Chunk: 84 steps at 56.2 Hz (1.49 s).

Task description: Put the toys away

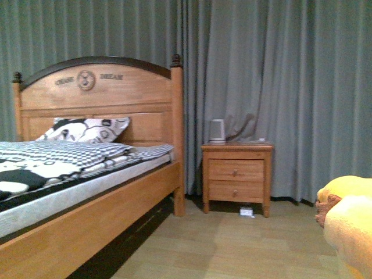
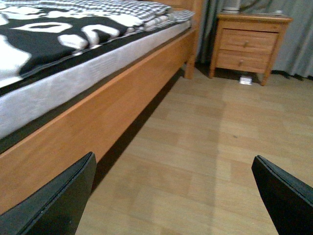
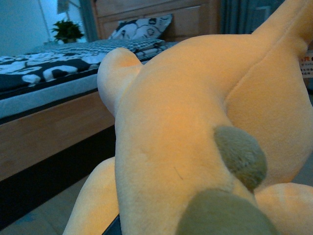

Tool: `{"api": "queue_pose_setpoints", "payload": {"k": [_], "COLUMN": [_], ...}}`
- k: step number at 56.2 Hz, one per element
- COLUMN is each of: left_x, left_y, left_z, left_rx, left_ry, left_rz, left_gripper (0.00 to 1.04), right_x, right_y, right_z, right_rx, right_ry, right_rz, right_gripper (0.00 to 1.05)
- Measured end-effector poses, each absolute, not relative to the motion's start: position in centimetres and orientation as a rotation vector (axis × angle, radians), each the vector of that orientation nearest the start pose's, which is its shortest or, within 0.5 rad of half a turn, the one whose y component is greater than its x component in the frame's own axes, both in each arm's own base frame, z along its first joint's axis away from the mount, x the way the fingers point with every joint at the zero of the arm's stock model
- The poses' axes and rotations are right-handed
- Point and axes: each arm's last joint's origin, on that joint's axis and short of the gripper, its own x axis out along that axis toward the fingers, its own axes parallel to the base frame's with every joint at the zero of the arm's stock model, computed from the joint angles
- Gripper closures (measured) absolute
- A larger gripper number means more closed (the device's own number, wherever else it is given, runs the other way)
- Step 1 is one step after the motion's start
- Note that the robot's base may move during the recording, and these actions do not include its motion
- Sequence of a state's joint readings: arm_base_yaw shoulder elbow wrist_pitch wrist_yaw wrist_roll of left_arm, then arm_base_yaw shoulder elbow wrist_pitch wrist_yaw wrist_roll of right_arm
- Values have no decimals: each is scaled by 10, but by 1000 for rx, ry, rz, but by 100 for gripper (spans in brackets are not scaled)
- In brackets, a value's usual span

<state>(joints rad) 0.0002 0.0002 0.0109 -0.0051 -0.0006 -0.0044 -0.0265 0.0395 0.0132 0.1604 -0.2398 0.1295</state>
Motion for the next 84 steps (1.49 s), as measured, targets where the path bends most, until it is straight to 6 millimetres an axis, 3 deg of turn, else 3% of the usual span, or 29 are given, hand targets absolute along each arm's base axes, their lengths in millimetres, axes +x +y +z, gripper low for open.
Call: {"api": "queue_pose_setpoints", "payload": {"k": [84], "left_x": [97], "left_y": [0], "left_z": [167], "left_rx": [-4], "left_ry": [-6], "left_rz": [0], "left_gripper": [6], "right_x": [98], "right_y": [4], "right_z": [180], "right_rx": [108], "right_ry": [-121], "right_rz": [220], "right_gripper": [87]}}
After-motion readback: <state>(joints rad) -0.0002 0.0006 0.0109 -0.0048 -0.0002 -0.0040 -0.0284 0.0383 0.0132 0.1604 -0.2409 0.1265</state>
